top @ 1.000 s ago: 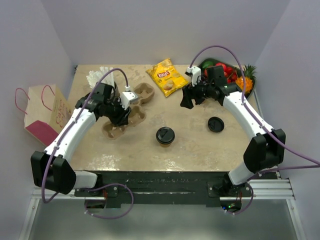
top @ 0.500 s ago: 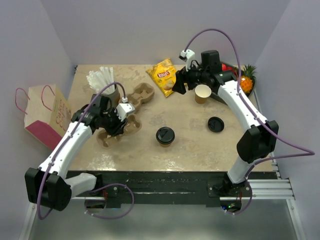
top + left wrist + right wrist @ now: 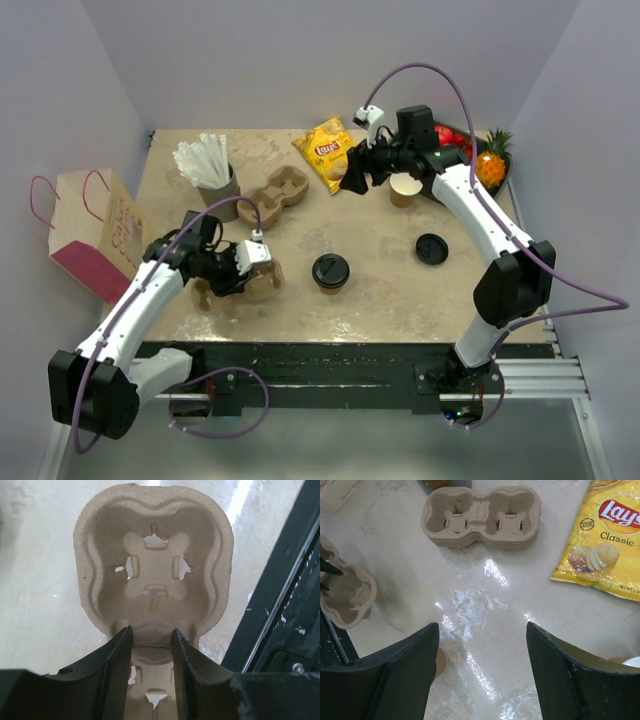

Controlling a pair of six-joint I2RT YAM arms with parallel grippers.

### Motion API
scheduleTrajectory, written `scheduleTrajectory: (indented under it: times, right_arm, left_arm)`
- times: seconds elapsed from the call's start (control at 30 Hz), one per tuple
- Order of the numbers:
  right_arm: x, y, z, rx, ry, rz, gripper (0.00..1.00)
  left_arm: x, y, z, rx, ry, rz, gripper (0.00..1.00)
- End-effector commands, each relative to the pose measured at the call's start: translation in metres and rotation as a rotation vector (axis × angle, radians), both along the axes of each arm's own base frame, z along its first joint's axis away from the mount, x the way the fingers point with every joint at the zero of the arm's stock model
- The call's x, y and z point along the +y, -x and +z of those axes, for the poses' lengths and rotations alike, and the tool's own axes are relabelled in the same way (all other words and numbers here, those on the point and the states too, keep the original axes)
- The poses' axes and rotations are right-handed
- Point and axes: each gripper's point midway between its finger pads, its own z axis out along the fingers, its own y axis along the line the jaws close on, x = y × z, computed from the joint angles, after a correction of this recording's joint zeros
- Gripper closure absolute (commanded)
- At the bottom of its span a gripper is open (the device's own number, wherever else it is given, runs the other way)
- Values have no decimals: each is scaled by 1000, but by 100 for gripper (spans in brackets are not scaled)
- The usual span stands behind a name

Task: Pack the takeout coffee

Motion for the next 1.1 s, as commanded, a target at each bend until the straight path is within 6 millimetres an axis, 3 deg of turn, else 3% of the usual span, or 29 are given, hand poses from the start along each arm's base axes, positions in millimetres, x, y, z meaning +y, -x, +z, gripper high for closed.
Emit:
scheduleTrajectory:
  times: [0.0,0.17,0.3,0.47,0.63,0.73,0.77,0.83,0.87,0.9,0.93,0.97,1.0,1.03,1.07]
  right_arm:
    - [9,-1,26,-44,-55,24,27]
    - [8,4,22,-37,-48,23,27]
    - [5,10,18,-37,-34,21,27]
    - [2,12,13,-28,-27,18,27]
    - [6,7,11,-20,-34,23,27]
    - [9,3,10,-13,-38,28,26]
    - [11,2,12,-16,-43,30,26]
    - [12,1,12,-14,-51,31,26]
    - [13,0,10,-8,-53,32,26]
    - [14,0,10,-3,-58,31,26]
    - [14,0,8,3,-60,31,26]
    - [16,2,5,13,-62,36,26]
    - [16,1,4,17,-67,32,26]
    - [17,2,2,23,-69,33,27]
    - [18,4,-2,35,-71,37,26]
  left_arm:
    - [-7,16,-19,1,25,-148,81]
    - [-16,14,-36,-2,23,-183,78]
    - [-18,18,-46,29,20,-198,67]
    - [-18,24,-43,43,22,-202,52]
    - [-22,30,-22,37,64,-189,42]
    - [-27,6,17,-57,111,-62,37]
    - [-28,-14,44,-134,131,17,36]
    - [-7,-56,85,-269,114,310,31]
    - [8,-79,126,-378,116,454,30]
    - [43,-100,143,-451,26,661,28]
    - [59,-109,163,-485,27,738,28]
    - [88,-121,208,-589,34,850,28]
    - [116,-128,222,-649,-52,967,28]
    - [127,-131,239,-703,-101,979,28]
    - [136,-132,268,-780,-105,1010,28]
